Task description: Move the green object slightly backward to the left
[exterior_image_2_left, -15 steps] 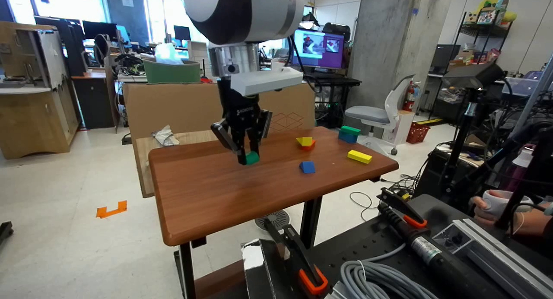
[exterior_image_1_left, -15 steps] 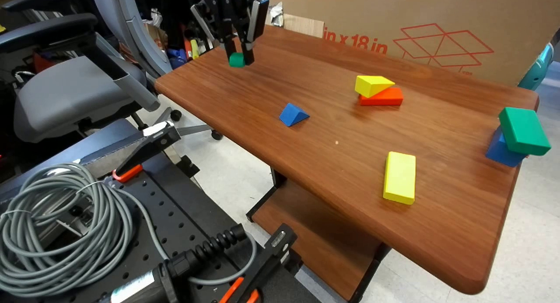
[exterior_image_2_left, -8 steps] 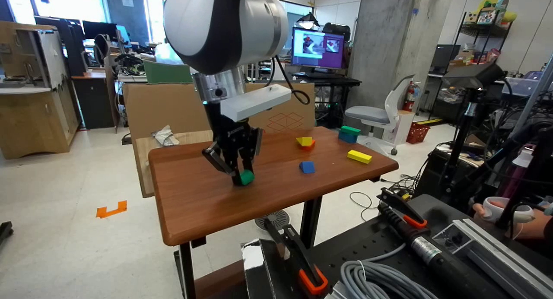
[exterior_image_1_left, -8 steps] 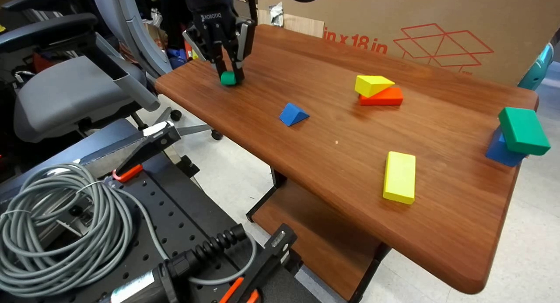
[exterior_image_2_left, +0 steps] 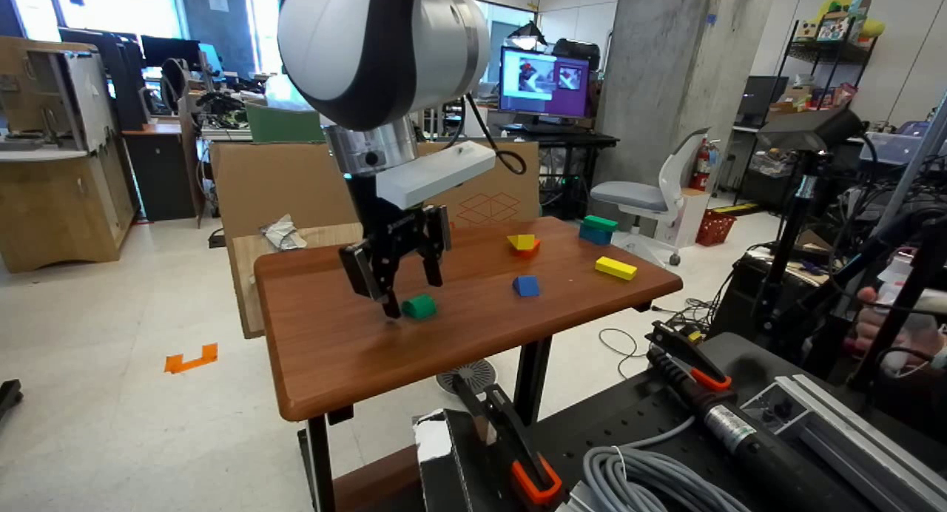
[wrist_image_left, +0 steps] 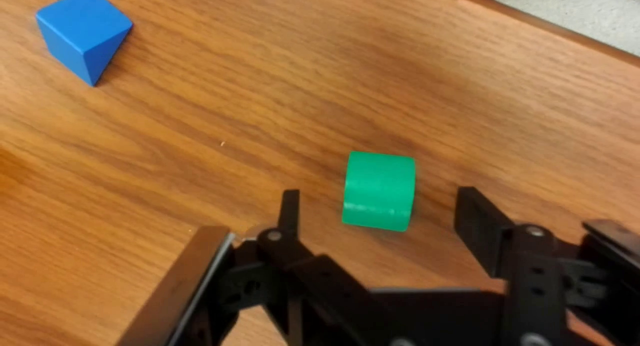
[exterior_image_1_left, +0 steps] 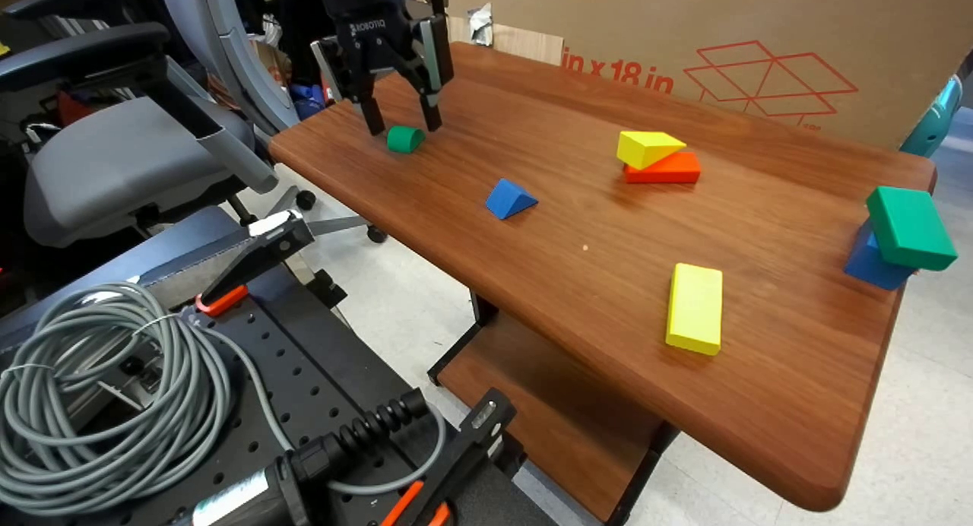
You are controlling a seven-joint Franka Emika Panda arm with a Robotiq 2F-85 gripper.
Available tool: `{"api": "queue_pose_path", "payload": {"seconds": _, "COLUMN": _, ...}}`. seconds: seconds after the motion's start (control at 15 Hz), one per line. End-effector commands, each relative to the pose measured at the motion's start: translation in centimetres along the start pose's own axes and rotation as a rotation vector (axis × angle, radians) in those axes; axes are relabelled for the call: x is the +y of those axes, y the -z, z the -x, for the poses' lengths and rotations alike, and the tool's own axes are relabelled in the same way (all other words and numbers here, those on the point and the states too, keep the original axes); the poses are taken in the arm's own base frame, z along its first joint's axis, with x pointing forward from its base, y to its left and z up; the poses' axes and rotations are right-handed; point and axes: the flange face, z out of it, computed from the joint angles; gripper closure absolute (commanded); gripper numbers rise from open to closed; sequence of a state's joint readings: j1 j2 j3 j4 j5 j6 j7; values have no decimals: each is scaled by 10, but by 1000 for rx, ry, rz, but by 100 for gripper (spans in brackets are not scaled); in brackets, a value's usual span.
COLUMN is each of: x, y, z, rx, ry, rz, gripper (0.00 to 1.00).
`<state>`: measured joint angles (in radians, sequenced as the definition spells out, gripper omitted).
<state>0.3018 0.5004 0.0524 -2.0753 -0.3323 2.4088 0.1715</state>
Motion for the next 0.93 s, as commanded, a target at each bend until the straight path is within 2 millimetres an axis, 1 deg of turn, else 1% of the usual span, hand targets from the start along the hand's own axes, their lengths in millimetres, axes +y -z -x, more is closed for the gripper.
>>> {"api": "queue_pose_path", "payload": {"seconds": 0.0, "x": -3, "y": 35, "z": 12, "rx": 56, "ry": -23, "rz": -29, "gripper": 0}}
{"api": "queue_pose_path", "payload": {"seconds": 0.07, "x": -3, "y": 47, "z": 17, "rx": 73, "ry": -35, "rz": -48, "gripper": 0}}
{"api": "queue_pose_path", "payload": {"seconds": 0.13, "x": 0, "y": 62, "z": 23, "rx": 95, "ry": -57, "rz": -76, "gripper": 0}}
{"api": "queue_pose_path", "payload": {"seconds": 0.27, "x": 11, "y": 91, "z": 35, "rx": 129, "ry": -125, "rz": -135, "gripper": 0}}
{"api": "queue_pose_path", "payload": {"seconds": 0.47, "x": 42, "y": 140, "z": 56, "rx": 181, "ry": -285, "rz": -236, "gripper": 0}}
{"api": "queue_pose_path", "payload": {"seconds": 0.6, "x": 64, "y": 167, "z": 73, "rx": 170, "ry": -386, "rz": -252, "gripper": 0}}
{"api": "queue_pose_path", "payload": {"seconds": 0.67, "x": 52, "y": 146, "z": 48, "rx": 172, "ry": -313, "rz": -227, "gripper": 0}}
{"api": "queue_pose_path", "payload": {"seconds": 0.73, "x": 62, "y": 158, "z": 56, "rx": 179, "ry": -342, "rz": -232, "gripper": 0}}
{"api": "queue_pose_path", "payload": {"seconds": 0.8, "x": 67, "y": 166, "z": 62, "rx": 182, "ry": -357, "rz": -234, "gripper": 0}}
{"api": "queue_pose_path", "payload": {"seconds": 0.87, "x": 68, "y": 169, "z": 66, "rx": 185, "ry": -364, "rz": -234, "gripper": 0}}
